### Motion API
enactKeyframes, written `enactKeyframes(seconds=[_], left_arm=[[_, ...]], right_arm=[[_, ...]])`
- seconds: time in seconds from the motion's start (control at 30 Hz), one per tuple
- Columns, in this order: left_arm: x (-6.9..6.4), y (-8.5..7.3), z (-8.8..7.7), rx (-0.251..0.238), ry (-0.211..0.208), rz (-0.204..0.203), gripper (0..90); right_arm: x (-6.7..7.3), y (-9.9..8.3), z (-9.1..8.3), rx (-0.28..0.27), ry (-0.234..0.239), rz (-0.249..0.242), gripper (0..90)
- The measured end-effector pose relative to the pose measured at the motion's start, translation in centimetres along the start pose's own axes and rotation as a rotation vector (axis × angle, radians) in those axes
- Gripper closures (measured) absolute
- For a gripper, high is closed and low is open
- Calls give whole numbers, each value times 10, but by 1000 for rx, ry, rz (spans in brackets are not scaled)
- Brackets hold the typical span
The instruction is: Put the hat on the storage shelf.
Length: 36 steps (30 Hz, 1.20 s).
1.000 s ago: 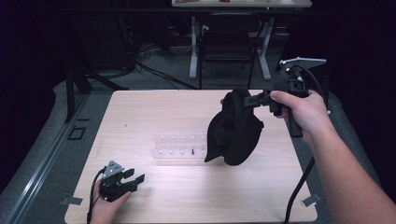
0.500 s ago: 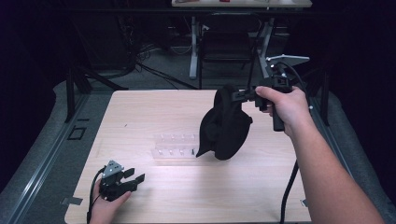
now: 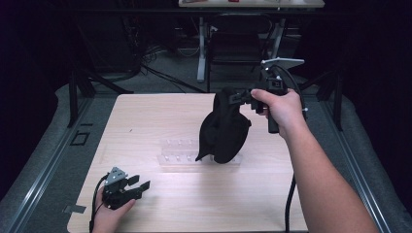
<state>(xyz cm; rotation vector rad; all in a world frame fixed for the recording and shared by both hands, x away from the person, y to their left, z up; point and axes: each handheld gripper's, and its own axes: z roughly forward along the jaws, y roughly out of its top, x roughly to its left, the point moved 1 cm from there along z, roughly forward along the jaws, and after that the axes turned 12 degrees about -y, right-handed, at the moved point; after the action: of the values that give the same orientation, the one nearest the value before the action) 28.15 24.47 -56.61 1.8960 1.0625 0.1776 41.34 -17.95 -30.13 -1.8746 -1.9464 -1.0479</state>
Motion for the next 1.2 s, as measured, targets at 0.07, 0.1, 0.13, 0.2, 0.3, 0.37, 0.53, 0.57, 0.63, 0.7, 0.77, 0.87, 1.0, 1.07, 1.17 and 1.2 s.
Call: enactKeyframes(seconds=[0.07,0.1,0.13,0.2,0.3,0.37,0.53,0.57,0.63,0.7,0.77,0.87,1.0,1.07,1.17,1.2], left_arm=[[0,0,0,0,-1,-3,464],[0,0,-1,12,-2,-3,464],[0,0,0,5,2,-2,465],[0,-1,1,0,4,-3,465],[-1,0,1,3,1,4,466],[-2,0,1,-5,-1,7,468],[-6,2,2,1,-12,13,474],[-6,2,3,-6,-8,18,476],[-7,3,3,-9,-15,15,479],[-9,4,1,-20,-19,17,483],[-10,6,0,-29,-26,21,484],[-12,10,-1,-35,-41,30,493],[-16,16,-1,-49,-46,53,508],[-18,18,-1,-49,-45,61,509],[-20,22,2,-43,-48,65,517],[-21,23,2,-29,-50,65,521]], right_arm=[[-1,1,4,2,-5,3,883],[-2,2,5,1,-5,5,883],[-2,2,6,4,-1,5,883],[-2,3,8,0,3,9,883],[-2,3,10,4,12,5,882],[-1,3,12,1,21,6,882],[2,3,18,-3,45,7,881],[3,3,18,-4,48,6,881],[6,2,21,-1,56,5,880],[9,2,24,2,64,4,880],[12,2,26,6,71,-1,880],[16,1,29,12,74,-8,879],[19,1,33,16,82,-10,879],[20,1,34,16,82,-11,879],[21,1,34,19,82,-11,879],[21,1,35,17,81,-10,878]])
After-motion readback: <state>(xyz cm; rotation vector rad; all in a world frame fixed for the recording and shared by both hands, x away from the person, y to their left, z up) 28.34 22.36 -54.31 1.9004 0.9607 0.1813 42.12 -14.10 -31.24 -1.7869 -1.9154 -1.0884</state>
